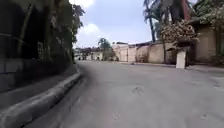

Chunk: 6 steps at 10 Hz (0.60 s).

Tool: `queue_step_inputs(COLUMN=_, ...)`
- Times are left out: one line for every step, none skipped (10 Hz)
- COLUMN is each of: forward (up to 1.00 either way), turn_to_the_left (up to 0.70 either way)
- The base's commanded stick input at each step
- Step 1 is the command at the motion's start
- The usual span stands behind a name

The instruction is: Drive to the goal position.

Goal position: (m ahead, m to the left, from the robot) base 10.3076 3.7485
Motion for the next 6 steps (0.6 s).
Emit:
queue_step_inputs(forward=1.00, turn_to_the_left=0.00)
queue_step_inputs(forward=1.00, turn_to_the_left=0.00)
queue_step_inputs(forward=1.00, turn_to_the_left=0.00)
queue_step_inputs(forward=1.00, turn_to_the_left=0.00)
queue_step_inputs(forward=1.00, turn_to_the_left=0.00)
queue_step_inputs(forward=1.00, turn_to_the_left=0.00)
